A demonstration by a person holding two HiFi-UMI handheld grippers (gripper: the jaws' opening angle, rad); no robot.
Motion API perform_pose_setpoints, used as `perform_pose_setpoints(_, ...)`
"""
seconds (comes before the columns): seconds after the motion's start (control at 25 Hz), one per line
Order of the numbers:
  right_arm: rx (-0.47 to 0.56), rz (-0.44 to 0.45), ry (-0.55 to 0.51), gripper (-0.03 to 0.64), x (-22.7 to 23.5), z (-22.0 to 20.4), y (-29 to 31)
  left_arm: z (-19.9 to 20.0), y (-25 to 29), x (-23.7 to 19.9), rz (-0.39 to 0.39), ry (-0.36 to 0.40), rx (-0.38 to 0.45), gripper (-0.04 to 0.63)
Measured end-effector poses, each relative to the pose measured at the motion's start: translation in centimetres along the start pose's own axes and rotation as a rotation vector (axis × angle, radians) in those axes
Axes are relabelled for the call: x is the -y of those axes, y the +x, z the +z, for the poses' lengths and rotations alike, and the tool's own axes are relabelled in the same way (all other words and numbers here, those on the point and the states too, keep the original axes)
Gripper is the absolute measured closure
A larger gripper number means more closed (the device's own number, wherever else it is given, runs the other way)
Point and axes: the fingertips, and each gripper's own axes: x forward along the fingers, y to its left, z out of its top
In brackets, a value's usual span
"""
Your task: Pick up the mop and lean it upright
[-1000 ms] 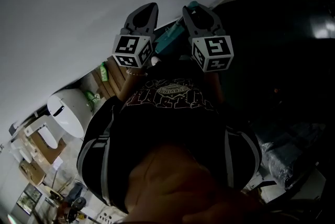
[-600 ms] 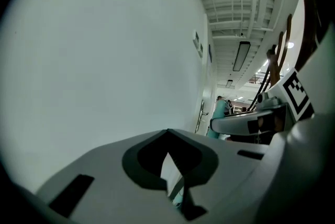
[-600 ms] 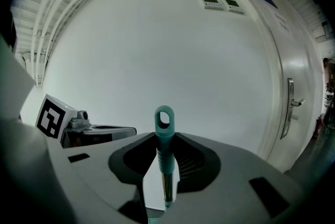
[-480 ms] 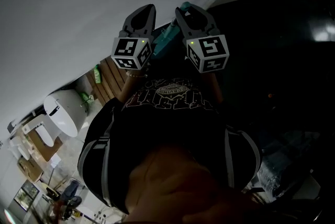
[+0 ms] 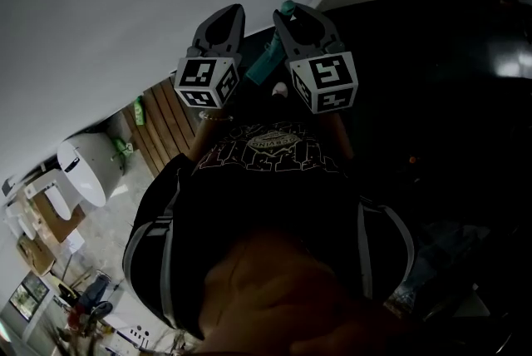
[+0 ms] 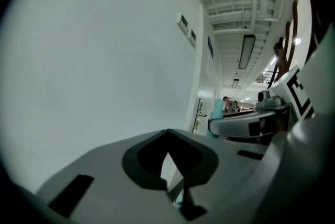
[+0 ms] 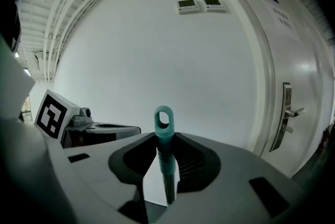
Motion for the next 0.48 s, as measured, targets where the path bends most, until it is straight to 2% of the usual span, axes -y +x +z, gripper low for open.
perform_pose_setpoints(0.48, 0.0, -0.033, -0.011, 0.5, 7.0, -1.4, -3.8, -1.1, 3.1, 4.8, 0.033, 0.003, -0.007, 0.557)
